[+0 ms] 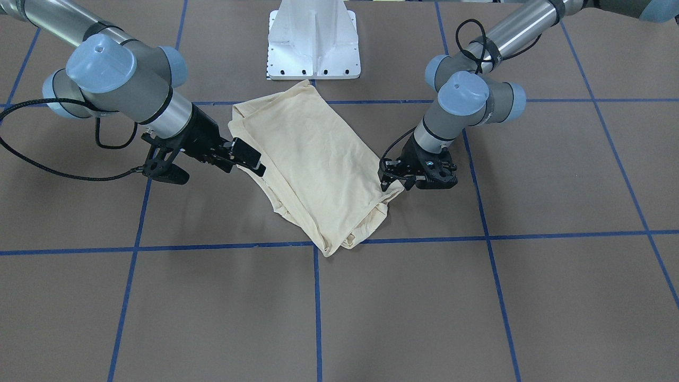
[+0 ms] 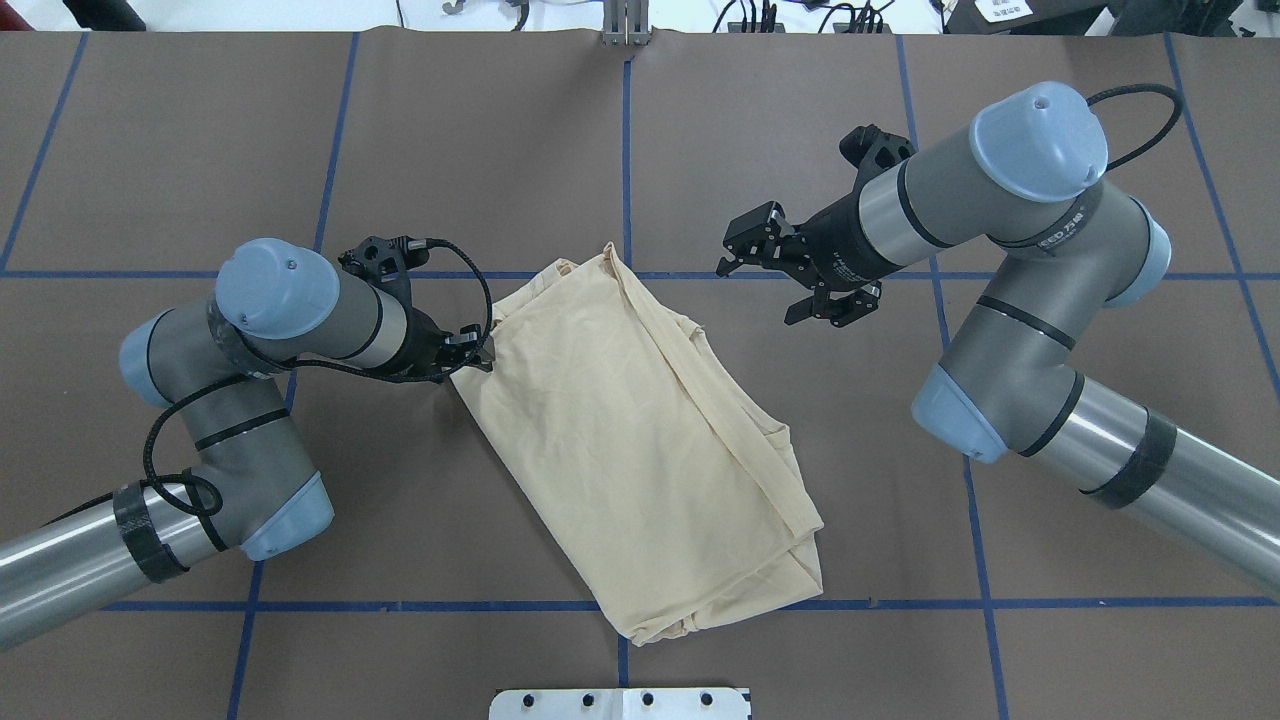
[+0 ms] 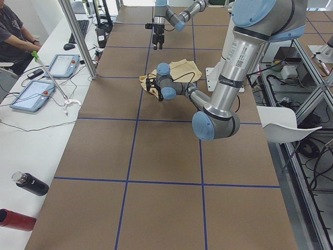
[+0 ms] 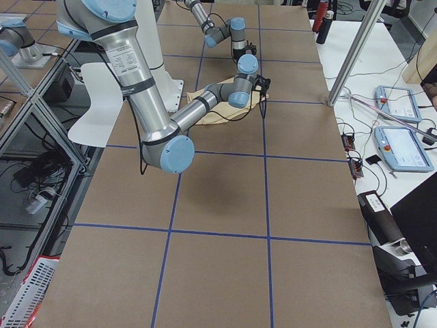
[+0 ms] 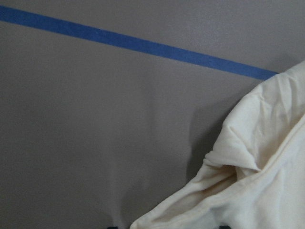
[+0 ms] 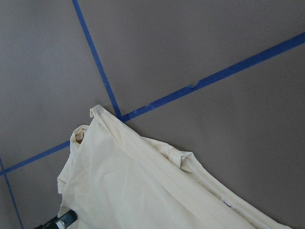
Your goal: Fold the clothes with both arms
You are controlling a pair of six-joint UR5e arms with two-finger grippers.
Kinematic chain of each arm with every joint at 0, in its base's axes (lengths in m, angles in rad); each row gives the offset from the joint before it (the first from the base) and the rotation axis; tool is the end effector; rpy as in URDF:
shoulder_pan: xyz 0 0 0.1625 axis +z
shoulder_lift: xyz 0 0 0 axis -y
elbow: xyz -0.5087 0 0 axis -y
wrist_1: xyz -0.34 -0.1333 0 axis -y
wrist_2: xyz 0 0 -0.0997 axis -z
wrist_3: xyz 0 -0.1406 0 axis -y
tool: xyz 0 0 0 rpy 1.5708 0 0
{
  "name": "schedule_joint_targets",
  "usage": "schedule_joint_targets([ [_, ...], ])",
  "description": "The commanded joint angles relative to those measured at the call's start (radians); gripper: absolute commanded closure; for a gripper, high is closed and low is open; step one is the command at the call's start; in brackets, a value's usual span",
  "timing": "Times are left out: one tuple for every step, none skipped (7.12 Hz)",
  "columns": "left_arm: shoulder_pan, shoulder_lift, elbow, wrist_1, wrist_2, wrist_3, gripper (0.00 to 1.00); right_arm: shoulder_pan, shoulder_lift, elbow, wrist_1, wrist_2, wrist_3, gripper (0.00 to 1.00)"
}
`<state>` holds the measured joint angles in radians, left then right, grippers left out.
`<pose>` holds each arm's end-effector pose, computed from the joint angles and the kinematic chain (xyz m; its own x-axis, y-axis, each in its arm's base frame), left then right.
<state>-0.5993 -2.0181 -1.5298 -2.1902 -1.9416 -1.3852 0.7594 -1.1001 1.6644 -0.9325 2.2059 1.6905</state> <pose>0.5283 -0.4606 0.4695 0.4706 -0.1132 -0.8751 0.1862 0.9821 -0.0269 -0.4439 -0.4902 0.3818 0.2409 0.3613 0.9008 -0.1829 0.9284 -0.3234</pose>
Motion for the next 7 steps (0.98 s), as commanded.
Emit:
schedule_joint_targets([
  [0.001,-0.002,-0.003,-0.002,-0.002,0.0,0.65,0.006,0.0,0.0,0.0,0.0,0.0,0.0],
  [0.0,-0.001,-0.006,-0.002,0.0,0.0,0.74,0.008,0.0,0.0,0.0,0.0,0.0,0.0],
  [0.0,-0.001,-0.007,-0.002,0.0,0.0,0.9,0.008,0.0,0.0,0.0,0.0,0.0,0.0],
  [0.0,-0.001,-0.013,-0.002,-0.003,0.0,1.0,0.009,-0.001,0.0,0.0,0.0,0.0,0.0],
  [-0.007,-0.002,-0.024,0.0,-0.006,0.0,1.0,0.014,-0.003,0.0,0.0,0.0,0.0,0.0],
  [-0.014,-0.002,-0.035,0.006,-0.005,0.0,1.0,0.021,-0.004,0.0,0.0,0.002,0.0,0.0],
  [-0.031,-0.013,-0.032,0.009,-0.005,0.0,1.0,0.028,-0.006,0.0,0.0,0.002,-0.002,0.0],
])
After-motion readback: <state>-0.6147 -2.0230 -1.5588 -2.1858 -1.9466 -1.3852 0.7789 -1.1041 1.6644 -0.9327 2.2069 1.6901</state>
